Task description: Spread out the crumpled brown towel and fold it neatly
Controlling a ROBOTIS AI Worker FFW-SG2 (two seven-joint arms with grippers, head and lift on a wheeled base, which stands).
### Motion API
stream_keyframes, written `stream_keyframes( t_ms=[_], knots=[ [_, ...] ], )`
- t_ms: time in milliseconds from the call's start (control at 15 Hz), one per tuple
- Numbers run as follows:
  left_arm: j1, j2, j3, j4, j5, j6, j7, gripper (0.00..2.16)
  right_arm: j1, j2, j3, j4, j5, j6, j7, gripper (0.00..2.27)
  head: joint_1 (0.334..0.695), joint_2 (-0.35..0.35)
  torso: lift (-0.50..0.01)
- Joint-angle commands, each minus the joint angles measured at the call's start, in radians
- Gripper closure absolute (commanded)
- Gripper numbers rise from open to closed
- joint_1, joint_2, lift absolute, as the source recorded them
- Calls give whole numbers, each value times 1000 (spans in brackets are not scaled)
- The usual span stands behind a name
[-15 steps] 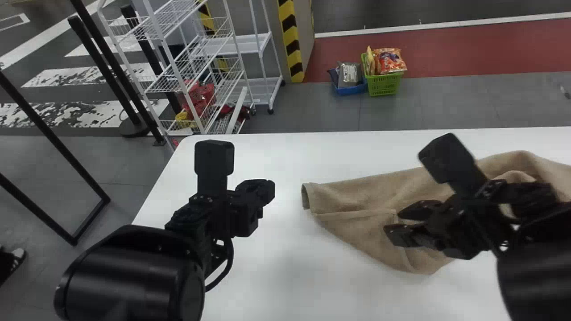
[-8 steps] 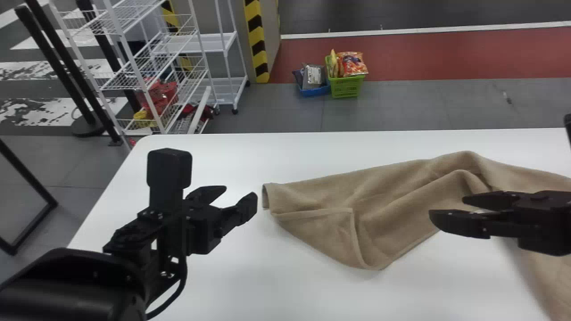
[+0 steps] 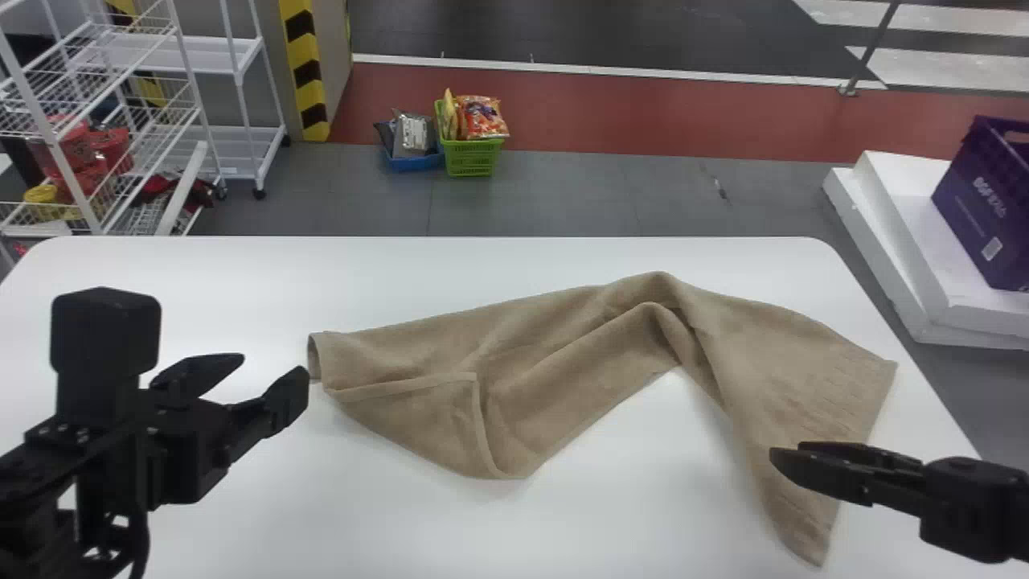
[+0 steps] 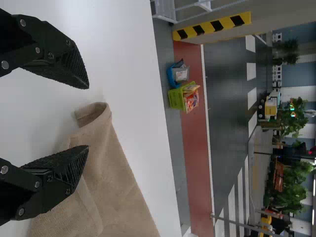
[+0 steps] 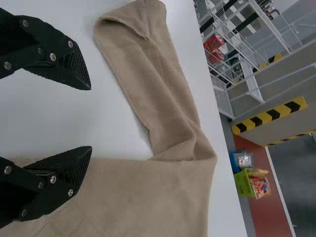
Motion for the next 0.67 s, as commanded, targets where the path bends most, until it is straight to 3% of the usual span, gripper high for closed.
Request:
stream_keyframes(
  t_ms=[0, 200, 600],
  knots=[
    [3, 0, -6, 0, 0, -3, 3, 495, 73, 19, -103, -2, -96, -153, 5, 613, 695, -153, -126],
    [-1, 0, -4, 6, -2, -3, 6, 495, 142, 35, -150, 76, -164, -417, -77, 613, 695, -193, -126],
    [-7, 0, -6, 23, -3, 0, 6, 495, 162, 25, -155, 165, -141, -496, -78, 613, 695, -246, -126]
  ],
)
